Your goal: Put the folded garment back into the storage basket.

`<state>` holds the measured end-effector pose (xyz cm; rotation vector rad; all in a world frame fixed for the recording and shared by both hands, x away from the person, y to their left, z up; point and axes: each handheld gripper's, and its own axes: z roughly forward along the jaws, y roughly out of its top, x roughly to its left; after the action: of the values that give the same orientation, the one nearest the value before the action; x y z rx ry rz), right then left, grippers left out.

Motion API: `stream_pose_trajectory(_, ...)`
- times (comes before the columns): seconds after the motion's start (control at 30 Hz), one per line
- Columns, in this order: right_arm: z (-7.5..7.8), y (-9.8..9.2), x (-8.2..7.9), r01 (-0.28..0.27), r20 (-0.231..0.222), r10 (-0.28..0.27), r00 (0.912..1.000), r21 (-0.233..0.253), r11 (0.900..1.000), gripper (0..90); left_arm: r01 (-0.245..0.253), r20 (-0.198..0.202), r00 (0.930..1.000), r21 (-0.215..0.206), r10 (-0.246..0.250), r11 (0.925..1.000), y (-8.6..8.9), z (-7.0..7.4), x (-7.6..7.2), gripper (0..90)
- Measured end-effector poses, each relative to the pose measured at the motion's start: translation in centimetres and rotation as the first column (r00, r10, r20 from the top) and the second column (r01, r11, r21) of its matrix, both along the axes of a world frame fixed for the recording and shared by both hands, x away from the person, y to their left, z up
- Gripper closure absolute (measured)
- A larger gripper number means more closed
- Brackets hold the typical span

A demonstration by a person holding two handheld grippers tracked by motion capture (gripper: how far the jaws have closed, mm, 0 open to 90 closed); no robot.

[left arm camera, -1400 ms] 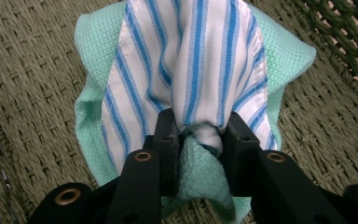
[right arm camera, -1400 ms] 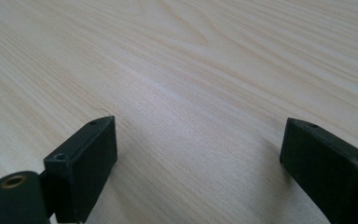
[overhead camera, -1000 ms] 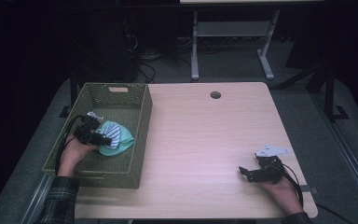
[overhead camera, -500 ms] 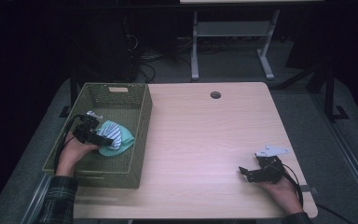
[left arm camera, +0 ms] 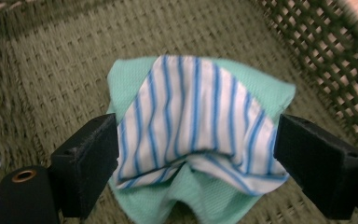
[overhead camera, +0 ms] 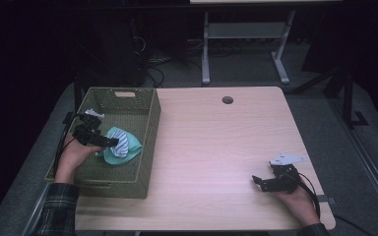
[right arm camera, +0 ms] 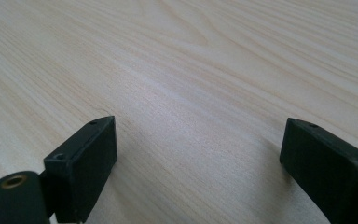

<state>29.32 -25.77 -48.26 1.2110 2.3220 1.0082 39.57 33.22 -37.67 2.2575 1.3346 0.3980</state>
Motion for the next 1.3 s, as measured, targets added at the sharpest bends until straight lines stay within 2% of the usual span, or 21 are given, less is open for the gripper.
stream_pose_trajectory(0.2,0.0,0.0,0.0,0.0,0.0,0.0,1.0,-0.001,1.0,10.4,0.029,0.038,0.9989,-0.053,-0.027,0.9982,-1.6,1.6,-0.3,13.3)
stream_pose_trajectory(0.5,0.0,0.0,0.0,-0.001,0.0,0.001,1.0,-0.001,1.0,10.3,0.095,0.081,0.9929,-0.098,-0.088,0.9906,-4.3,3.8,-1.1,13.4)
stream_pose_trajectory(0.6,0.0,0.0,0.0,-0.001,0.0,0.001,1.0,-0.001,1.0,10.3,0.12,0.092,0.9896,-0.102,-0.11,0.9876,-5.3,4.2,-1.2,13.3)
stream_pose_trajectory(0.8,0.0,0.0,0.0,-0.001,0.0,0.001,1.0,-0.001,1.0,10.3,0.173,0.113,0.9808,-0.132,-0.159,0.976,-7.7,4.8,-1.7,13.3)
stream_pose_trajectory(0.87,0.0,0.0,0.0,-0.001,0.0,0.001,1.0,-0.001,1.0,10.3,0.185,0.114,0.9788,-0.13,-0.171,0.9742,-8.1,4.9,-1.8,13.3)
stream_pose_trajectory(1.0,0.0,0.0,0.0,-0.001,0.0,0.001,1.0,-0.001,1.0,10.3,0.229,0.12,0.9697,-0.143,-0.213,0.9628,-10.4,5.1,-2.1,13.3)
stream_pose_trajectory(1.03,0.0,0.0,0.0,-0.001,0.0,0.001,1.0,-0.001,1.0,10.3,0.229,0.12,0.9697,-0.143,-0.213,0.9628,-10.4,5.1,-2.1,13.3)
stream_pose_trajectory(1.07,0.0,0.0,0.0,-0.001,0.0,0.001,1.0,-0.001,1.0,10.3,0.248,0.123,0.9652,-0.15,-0.231,0.9571,-11.4,5.0,-2.2,13.3)
stream_pose_trajectory(1.3,0.0,0.0,0.0,-0.001,0.001,0.001,1.0,-0.001,1.0,10.3,0.305,0.123,0.9495,-0.147,-0.289,0.9409,-15.0,4.8,-2.7,13.3)
